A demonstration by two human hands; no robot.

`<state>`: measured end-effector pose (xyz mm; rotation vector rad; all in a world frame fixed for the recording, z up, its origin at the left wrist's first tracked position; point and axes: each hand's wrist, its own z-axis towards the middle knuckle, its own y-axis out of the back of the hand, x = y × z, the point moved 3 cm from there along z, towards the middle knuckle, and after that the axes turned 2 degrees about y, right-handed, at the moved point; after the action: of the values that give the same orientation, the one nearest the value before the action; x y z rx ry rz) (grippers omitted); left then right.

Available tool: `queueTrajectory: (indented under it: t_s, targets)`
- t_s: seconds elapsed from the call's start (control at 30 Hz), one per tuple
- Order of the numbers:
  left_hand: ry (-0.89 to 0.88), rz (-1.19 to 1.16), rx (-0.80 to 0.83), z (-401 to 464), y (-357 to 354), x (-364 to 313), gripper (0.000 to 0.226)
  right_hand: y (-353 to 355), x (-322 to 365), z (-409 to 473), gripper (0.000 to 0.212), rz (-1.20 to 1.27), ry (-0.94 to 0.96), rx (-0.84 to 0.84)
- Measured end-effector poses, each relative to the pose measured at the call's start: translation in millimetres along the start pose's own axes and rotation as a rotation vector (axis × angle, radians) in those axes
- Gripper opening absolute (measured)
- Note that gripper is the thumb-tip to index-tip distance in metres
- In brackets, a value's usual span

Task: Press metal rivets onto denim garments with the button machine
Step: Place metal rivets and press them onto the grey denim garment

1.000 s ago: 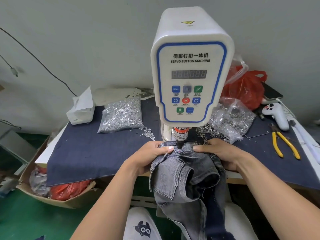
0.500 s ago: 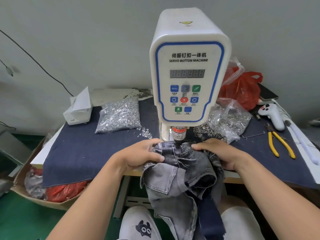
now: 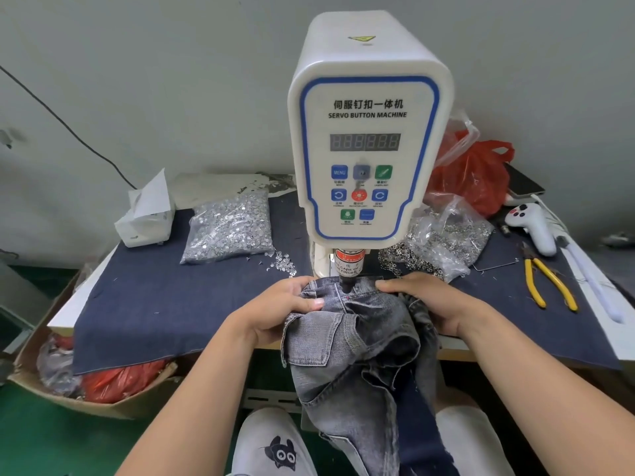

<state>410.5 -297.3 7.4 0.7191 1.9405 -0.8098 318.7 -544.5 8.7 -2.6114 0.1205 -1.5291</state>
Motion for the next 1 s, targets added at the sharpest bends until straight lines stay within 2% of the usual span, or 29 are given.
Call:
queueTrajectory:
  t_s: [0.47,0.7,1.0]
  targets:
    - [0.000,-0.010,0.004,-1.1,0.7,1.4,0.042,1.9,-4.3,4.7,0.041,0.007,-0.003,0.018]
    - [-0.002,-0.028,-0.004,-1.1,0.1,2.2,0.040,3.9,-6.1,7.4,0.056,-0.003,0.004,0.023]
    - [-0.005,-0.045,-0.007,-0.9,-0.9,1.7,0.044,5.0,-6.7,8.5,0.050,0.006,0.009,0.029]
